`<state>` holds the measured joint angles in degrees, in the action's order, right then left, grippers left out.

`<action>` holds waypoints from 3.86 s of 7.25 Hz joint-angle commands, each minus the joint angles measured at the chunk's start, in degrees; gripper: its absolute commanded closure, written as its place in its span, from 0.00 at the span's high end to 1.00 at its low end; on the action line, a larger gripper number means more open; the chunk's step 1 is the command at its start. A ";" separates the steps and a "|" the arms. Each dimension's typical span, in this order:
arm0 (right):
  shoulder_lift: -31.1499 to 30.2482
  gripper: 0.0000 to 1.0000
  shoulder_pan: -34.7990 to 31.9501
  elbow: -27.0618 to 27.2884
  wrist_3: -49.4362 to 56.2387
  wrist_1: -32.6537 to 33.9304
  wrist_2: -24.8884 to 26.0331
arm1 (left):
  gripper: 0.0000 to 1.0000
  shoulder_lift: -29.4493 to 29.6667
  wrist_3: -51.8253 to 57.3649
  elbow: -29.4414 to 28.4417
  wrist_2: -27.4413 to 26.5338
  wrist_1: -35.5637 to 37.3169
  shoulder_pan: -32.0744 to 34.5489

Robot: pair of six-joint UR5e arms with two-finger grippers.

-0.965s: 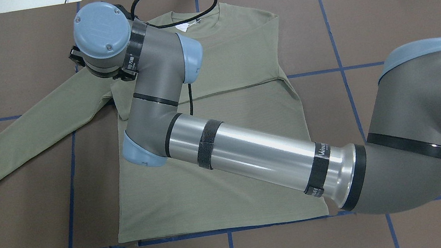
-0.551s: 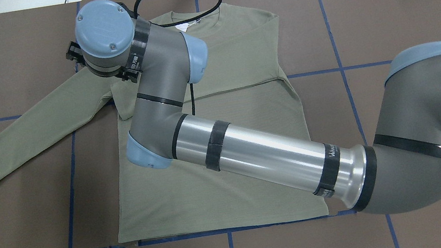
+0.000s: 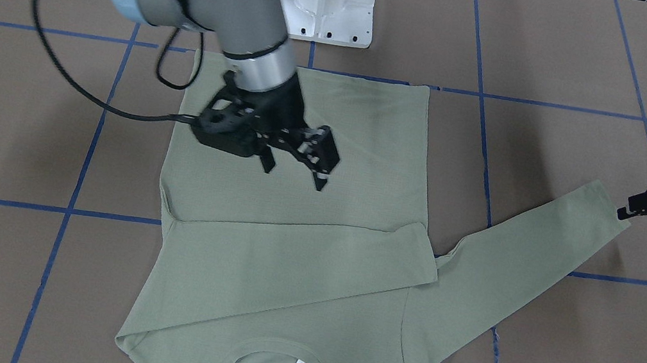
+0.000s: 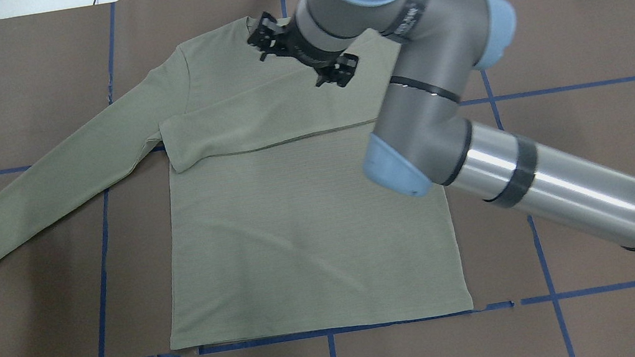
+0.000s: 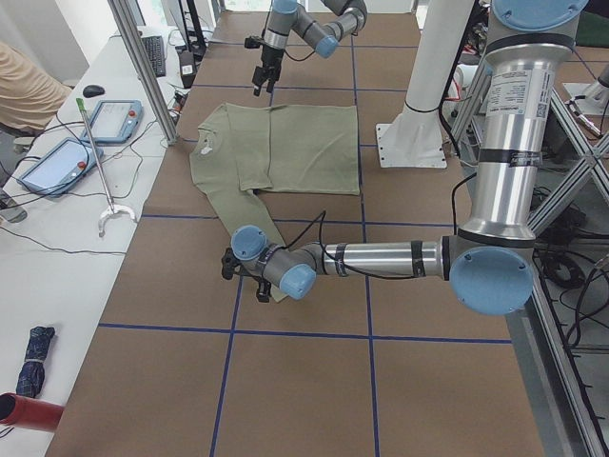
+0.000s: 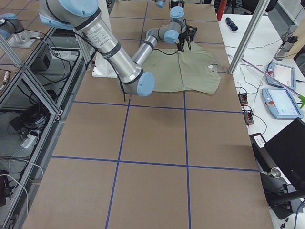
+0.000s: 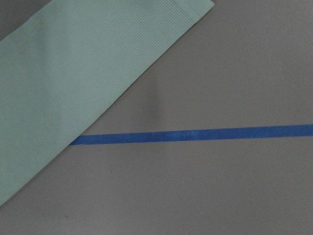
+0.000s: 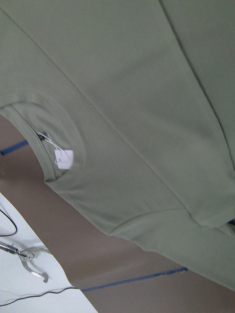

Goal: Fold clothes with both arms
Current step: 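Release the sleeve and raise the right gripper while the left gripper approaches the other cuff, then grasp the other sleeve cuff with the left gripper and fold it across the shirt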

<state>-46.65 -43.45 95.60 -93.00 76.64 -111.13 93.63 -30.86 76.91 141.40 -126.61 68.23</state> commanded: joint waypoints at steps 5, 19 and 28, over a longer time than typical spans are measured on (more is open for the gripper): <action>-11.63 0.99 -7.88 8.81 8.27 0.44 -9.46 | 0.83 0.06 -0.69 -5.37 -0.60 -4.96 -2.39; -18.64 1.00 -10.42 13.11 11.23 0.18 -10.25 | 0.00 11.68 -41.52 18.52 7.13 -4.69 -4.05; -34.21 1.00 -25.81 14.71 38.59 -0.52 -19.39 | 0.37 59.03 -76.81 -20.72 -42.58 -19.00 -35.35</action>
<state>-80.41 -68.99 110.61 -55.06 76.12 -130.59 150.72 -107.84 62.12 103.16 -142.20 34.26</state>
